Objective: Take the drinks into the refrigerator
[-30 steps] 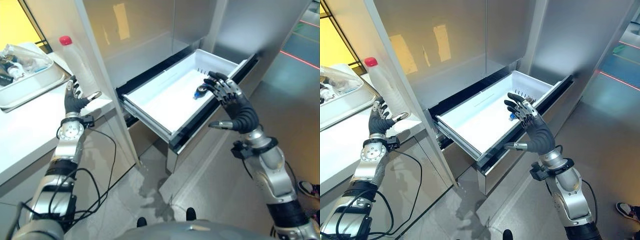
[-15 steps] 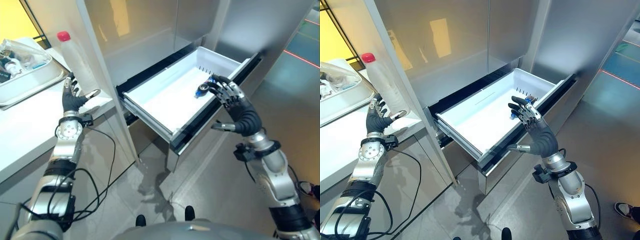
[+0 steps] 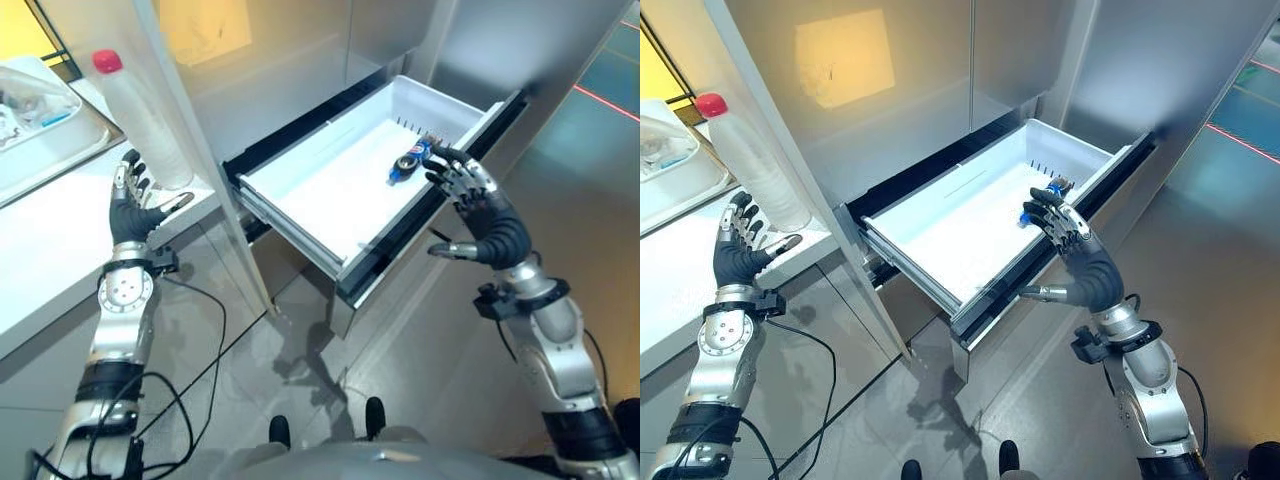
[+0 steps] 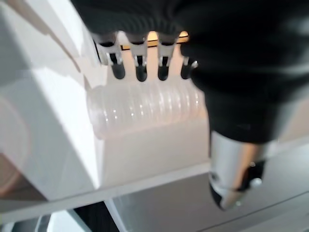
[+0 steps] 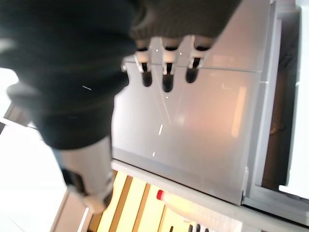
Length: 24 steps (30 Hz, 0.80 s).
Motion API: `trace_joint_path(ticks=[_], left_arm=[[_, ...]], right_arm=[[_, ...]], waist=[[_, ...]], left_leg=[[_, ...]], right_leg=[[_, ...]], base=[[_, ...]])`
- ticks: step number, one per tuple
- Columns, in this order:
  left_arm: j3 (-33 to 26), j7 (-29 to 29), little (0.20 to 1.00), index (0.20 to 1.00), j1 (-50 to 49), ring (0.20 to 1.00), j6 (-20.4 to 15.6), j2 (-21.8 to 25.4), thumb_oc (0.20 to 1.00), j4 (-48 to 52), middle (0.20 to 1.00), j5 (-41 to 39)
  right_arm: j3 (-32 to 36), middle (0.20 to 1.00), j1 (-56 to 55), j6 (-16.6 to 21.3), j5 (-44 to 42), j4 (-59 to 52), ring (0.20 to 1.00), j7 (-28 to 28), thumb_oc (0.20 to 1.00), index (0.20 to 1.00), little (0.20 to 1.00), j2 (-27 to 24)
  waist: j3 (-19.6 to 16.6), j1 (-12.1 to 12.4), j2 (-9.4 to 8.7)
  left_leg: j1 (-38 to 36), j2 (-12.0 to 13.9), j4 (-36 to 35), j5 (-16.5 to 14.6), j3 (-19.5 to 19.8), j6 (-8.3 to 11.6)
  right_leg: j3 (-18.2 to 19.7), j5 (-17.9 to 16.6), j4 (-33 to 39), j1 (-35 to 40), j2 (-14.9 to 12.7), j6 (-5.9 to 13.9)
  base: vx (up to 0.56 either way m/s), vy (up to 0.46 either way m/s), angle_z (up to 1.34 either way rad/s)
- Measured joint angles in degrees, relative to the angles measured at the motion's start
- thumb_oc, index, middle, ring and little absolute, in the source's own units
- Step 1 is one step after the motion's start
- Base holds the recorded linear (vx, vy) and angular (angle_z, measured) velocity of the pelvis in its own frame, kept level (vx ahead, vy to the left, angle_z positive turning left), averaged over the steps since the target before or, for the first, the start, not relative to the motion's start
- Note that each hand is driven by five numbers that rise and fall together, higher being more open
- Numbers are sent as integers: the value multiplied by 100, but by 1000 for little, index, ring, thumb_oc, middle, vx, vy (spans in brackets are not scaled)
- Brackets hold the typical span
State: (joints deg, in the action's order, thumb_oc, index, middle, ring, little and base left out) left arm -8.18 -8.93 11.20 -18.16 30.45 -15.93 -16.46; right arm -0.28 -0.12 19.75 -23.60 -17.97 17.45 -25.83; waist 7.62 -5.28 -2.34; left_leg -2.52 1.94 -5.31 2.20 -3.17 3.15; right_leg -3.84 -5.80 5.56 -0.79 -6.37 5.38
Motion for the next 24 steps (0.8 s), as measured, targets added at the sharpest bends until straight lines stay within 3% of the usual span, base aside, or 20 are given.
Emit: trace_joint_path(ticks=[7,24], left_arm=[[-31,76,1000,1000,-308,1000,5,-291,1000,123,1000,218],[-286,-282,1000,1000,-334,1000,10,-323,1000,-45,1000,217]], right_arm=[[39,1000,0,-10,0,1,1000,93,1000,1000,1000,-116],[31,1000,-3,-98,-6,1,1000,172,1000,1000,1000,-203]], waist=[[67,13,65],[78,-8,86]], left_leg=[[0,67,20,-13,6,29],[-91,105,21,-16,2,62]], right_leg=[[-6,-3,0,7,69,-54],[-8,23,0,76,108,-81]], base=[[0,0,0],[0,0,0]])
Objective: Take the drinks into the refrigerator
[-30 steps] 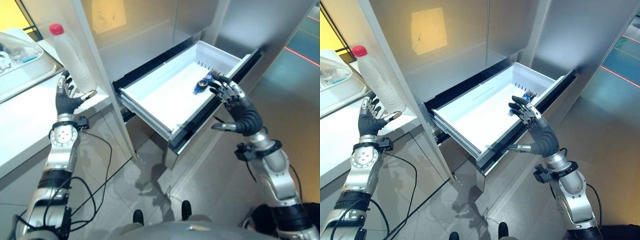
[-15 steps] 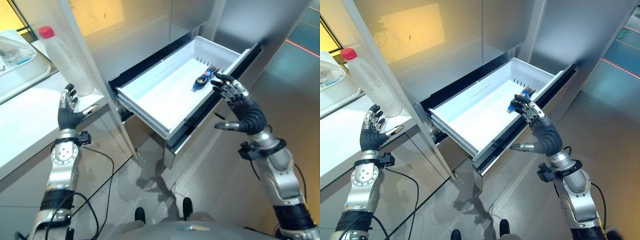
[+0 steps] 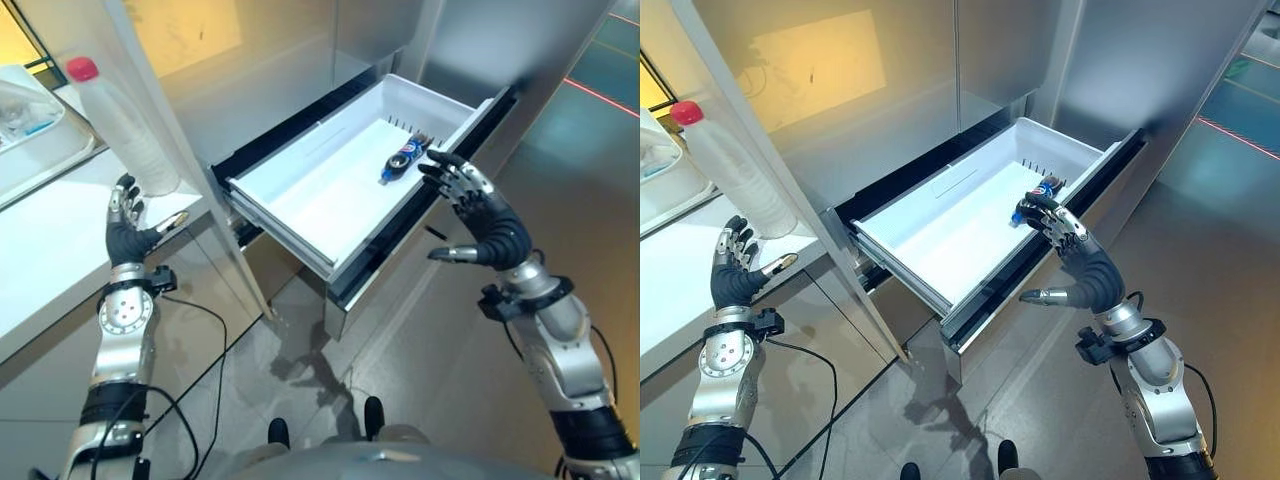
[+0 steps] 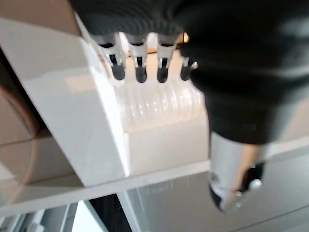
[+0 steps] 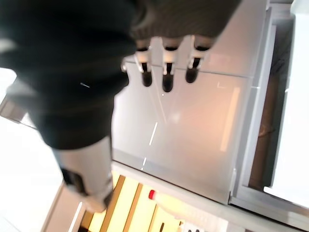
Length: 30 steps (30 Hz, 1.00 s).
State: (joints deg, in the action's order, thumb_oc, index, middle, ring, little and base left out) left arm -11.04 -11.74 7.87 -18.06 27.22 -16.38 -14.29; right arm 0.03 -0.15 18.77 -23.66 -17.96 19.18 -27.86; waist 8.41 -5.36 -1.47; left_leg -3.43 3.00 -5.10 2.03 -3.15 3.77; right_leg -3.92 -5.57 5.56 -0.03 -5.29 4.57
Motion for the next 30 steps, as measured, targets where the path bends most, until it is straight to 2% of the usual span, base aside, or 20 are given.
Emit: trace_joint_path(ticks=[11,20,23,29,30], left_arm=[[-595,-336,1000,1000,-31,1000,-18,50,1000,-86,1000,-42],[-604,-664,1000,1000,-40,1000,12,62,1000,-100,1000,-1],[-591,-668,1000,1000,104,1000,43,243,1000,-266,1000,2],[-554,-554,1000,1000,674,1000,113,981,1000,-751,1000,-2],[-546,-541,1000,1000,740,1000,112,991,1000,-768,1000,-8]], right_arm=[[-1,1000,3,-1,-10,-1,1000,-14,1000,1000,1000,-200],[-4,1000,16,-12,-15,-3,1000,-11,1000,1000,1000,-254],[-6,1000,18,-27,-44,-3,1000,-9,1000,1000,1000,-275],[-9,1000,87,-112,-169,-13,1000,85,1000,1000,1000,-464],[-10,1000,103,-125,-208,-14,1000,93,1000,1000,1000,-467]], waist=[[38,-4,62],[51,1,83],[62,-29,95],[127,-19,138],[170,-98,138]], left_leg=[[27,19,-1,-42,-13,0],[128,57,2,-37,5,52],[221,69,2,-45,4,64],[563,128,3,-15,-3,101],[574,133,4,-7,-3,114]], right_leg=[[11,40,-1,-61,18,0],[13,23,-32,-170,63,-34],[15,11,-25,-287,75,-48],[34,-42,-34,-626,145,-107],[38,-45,-35,-656,156,-109]], base=[[0,0,0],[-4,-3,-3],[-7,-4,-1],[-2,-4,-3],[24,4,-8]])
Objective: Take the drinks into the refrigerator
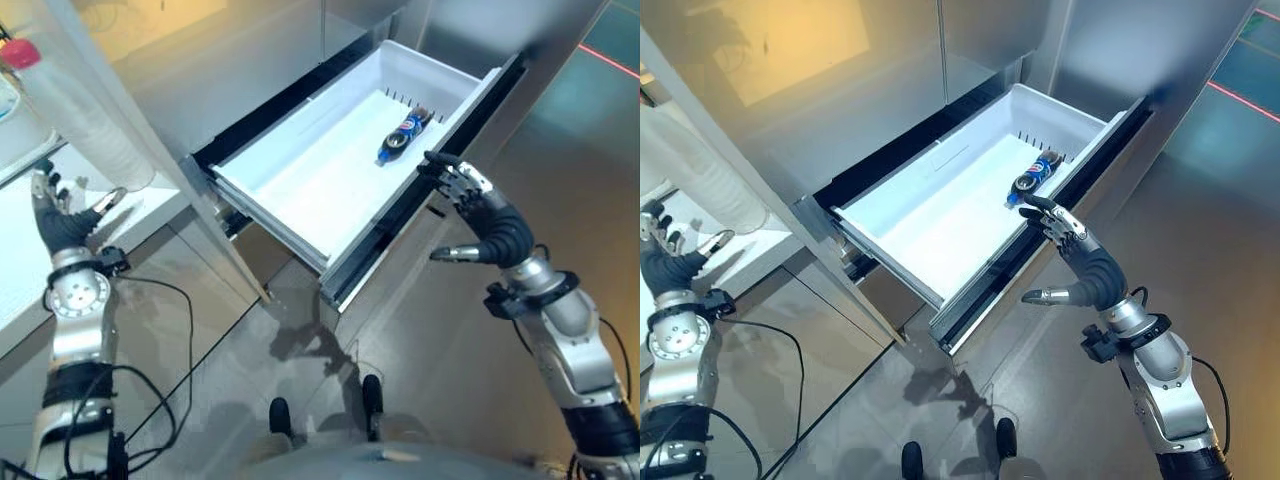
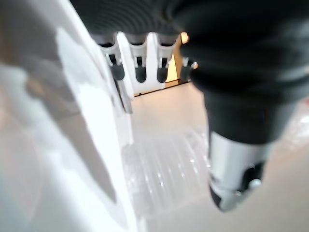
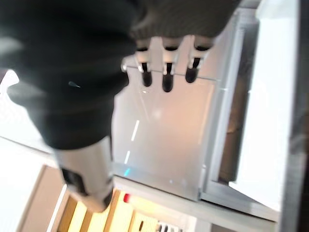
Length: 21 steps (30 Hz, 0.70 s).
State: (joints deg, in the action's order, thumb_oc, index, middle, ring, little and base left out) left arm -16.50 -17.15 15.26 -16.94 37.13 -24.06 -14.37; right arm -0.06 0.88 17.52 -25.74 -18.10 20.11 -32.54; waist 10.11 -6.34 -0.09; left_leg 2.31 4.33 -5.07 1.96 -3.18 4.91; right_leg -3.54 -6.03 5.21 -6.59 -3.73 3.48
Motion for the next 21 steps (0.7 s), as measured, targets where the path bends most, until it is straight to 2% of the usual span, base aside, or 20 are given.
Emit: trace_joint_path(ticks=[5,15,21], left_arm=[[55,-23,1000,1000,451,1000,-32,124,1000,-109,1000,-47],[-3,-47,1000,1000,481,1000,-27,242,1000,-113,1000,-104],[0,-34,1000,1000,469,1000,-33,211,1000,217,1000,-96]], right_arm=[[2,1000,149,-1,-69,-207,1000,6,1000,1000,1000,-6],[64,1000,123,-1,-70,-214,1000,5,1000,1000,1000,-5],[193,1000,123,0,-70,-215,1000,14,1000,1000,1000,55]], waist=[[254,-64,-8],[301,-49,-45],[368,50,-123]], left_leg=[[146,0,1,-4,-21,6],[232,51,-2,-28,-27,37],[256,45,-2,-30,-68,39]], right_leg=[[9,-39,-2,-200,8,-9],[57,-43,1,-337,72,-17],[130,-47,1,-373,69,-16]], base=[[42,7,-12],[28,6,-4],[31,17,-3]])
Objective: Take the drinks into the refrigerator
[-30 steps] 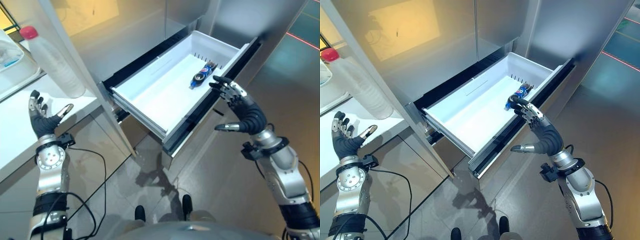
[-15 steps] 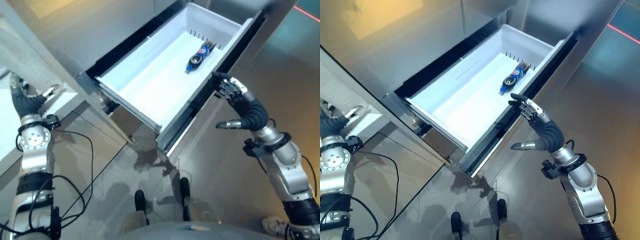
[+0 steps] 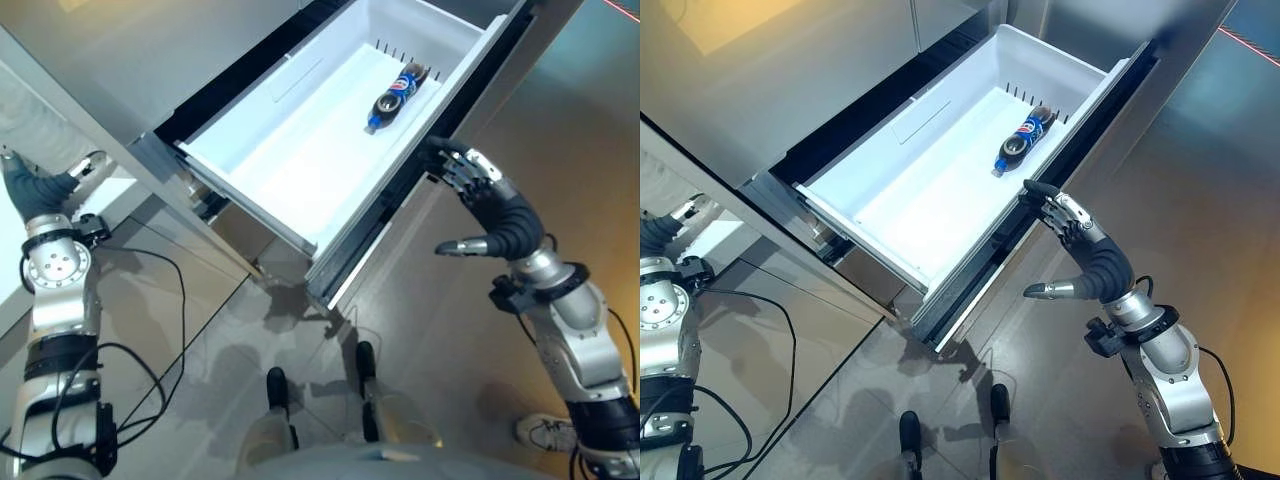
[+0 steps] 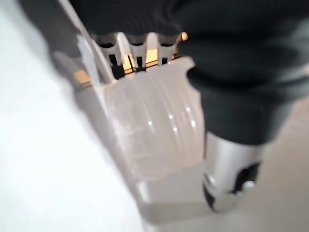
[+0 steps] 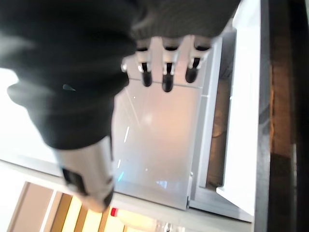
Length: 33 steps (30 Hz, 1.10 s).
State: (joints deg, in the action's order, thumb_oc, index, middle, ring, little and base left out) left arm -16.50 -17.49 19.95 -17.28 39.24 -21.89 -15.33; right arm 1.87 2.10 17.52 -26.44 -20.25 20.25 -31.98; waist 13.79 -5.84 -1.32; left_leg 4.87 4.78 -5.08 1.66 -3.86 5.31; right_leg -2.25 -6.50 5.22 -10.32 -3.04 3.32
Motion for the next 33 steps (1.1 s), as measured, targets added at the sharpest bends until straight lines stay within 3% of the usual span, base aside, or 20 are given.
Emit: trace_joint_path(ticks=[2,3,4,5,20,33], left_arm=[[2,4,1000,1000,-13,1000,-2,-20,1000,76,1000,0],[9,25,520,520,-14,520,-8,-37,520,107,520,0],[12,70,288,288,-19,288,-41,-44,288,122,288,-1],[11,93,200,200,-21,200,-57,-44,200,127,200,0],[88,192,200,200,-18,200,-109,-64,200,231,200,-188],[203,755,200,200,-410,200,-245,-321,200,443,200,-472]], right_arm=[[0,1000,-1,0,0,0,1000,5,1000,1000,1000,8],[0,1000,1,0,0,0,1000,14,1000,1000,1000,19],[0,1000,1,0,0,0,1000,42,1000,1000,1000,35],[-1,1000,1,1,0,0,1000,51,1000,1000,1000,36],[-8,1000,-5,9,0,1,1000,90,1000,1000,1000,188],[-13,1000,23,10,3,41,1000,119,1000,1000,1000,189]], waist=[[6,27,-10],[6,43,-12],[7,54,-13],[7,56,-13],[42,51,-93],[54,61,-88]], left_leg=[[0,-3,0,-2,0,2],[0,-3,0,-1,4,2],[0,-4,0,-1,9,2],[0,-4,0,-1,9,2],[-99,-18,2,4,50,0],[-385,-34,2,19,39,5]], right_leg=[[4,-3,0,0,-2,-5],[5,-16,0,3,-2,-23],[4,-19,0,5,-2,-26],[4,-19,0,6,-2,-26],[-13,-33,-2,128,-17,-25],[-22,-37,-1,410,-42,-15]], base=[[16,8,0],[0,0,0],[0,0,0],[0,0,0],[-5,0,0],[-38,-7,0]])
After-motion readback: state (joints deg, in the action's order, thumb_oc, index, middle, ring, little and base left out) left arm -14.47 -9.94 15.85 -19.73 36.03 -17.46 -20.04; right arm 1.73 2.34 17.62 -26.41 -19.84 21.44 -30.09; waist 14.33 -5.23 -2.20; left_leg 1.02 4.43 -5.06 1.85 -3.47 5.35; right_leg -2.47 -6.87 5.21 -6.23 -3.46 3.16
